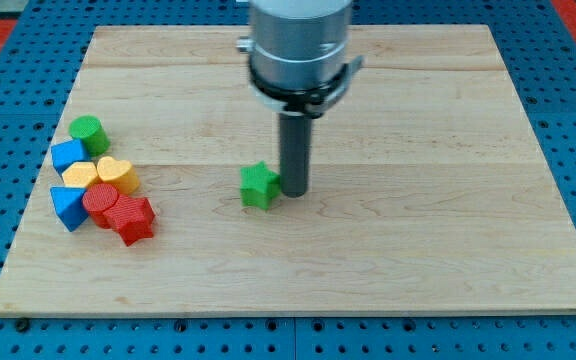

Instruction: Push slightly the green star into the group of blocks

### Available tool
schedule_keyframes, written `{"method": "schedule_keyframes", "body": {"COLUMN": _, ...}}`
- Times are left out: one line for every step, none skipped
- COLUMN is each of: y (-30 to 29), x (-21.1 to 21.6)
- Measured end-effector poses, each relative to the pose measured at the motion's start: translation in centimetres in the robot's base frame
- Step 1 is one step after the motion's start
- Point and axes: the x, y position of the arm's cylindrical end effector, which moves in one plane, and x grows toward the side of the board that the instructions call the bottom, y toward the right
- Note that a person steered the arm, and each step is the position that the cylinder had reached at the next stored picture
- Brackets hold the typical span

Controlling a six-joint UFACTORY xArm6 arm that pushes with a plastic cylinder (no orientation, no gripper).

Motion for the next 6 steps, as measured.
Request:
{"method": "schedule_keyframes", "body": {"y": -7.7, "x": 1.0}}
{"method": "schedule_keyframes", "body": {"y": -10.6, "x": -0.3}}
{"method": "schedule_keyframes", "body": {"y": -9.6, "x": -3.3}}
{"method": "schedule_keyframes", "body": {"y": -10.9, "x": -4.8}}
{"method": "schedule_keyframes", "body": {"y": -12.7, "x": -2.7}}
{"method": "schedule_keyframes", "body": {"y": -12.7, "x": -2.8}}
